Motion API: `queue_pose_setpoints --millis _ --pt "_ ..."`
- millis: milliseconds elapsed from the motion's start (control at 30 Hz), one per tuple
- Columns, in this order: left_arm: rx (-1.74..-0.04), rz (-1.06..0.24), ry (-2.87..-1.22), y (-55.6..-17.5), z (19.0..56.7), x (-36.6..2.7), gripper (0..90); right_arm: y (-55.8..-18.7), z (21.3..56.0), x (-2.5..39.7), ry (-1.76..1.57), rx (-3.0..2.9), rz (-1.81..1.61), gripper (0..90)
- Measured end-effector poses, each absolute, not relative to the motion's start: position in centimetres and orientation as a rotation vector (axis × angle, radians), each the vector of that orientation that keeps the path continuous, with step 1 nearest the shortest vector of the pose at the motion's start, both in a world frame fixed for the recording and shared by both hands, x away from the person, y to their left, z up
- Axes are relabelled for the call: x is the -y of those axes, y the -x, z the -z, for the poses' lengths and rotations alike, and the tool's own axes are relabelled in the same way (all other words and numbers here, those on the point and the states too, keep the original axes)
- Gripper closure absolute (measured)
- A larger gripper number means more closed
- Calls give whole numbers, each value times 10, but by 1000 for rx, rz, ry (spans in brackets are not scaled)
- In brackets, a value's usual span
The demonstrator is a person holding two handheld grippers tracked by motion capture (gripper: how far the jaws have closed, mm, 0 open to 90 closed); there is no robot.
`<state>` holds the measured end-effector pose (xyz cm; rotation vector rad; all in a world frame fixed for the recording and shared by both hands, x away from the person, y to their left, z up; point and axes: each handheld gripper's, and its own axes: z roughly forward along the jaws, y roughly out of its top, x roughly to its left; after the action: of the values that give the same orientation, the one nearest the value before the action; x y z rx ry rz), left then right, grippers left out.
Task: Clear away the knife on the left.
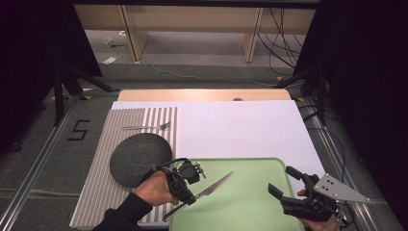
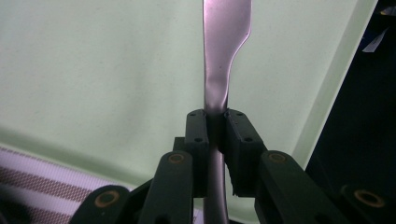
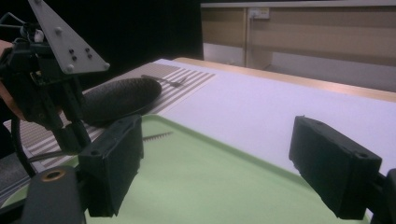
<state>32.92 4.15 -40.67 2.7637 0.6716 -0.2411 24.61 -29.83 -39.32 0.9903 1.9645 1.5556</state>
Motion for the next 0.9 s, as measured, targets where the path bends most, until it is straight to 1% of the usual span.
queue_pose_setpoints --millis 133,433,900 --pt "-686 271 -2741 -331 409 -37 799 -246 393 299 -989 -1964 -1557 185" --pt "-680 331 -2747 -335 418 -27 800 -246 393 298 -989 -1964 -1556 185" --pt "-761 438 -2763 -342 446 -17 799 -246 393 298 -981 -1970 -1562 185"
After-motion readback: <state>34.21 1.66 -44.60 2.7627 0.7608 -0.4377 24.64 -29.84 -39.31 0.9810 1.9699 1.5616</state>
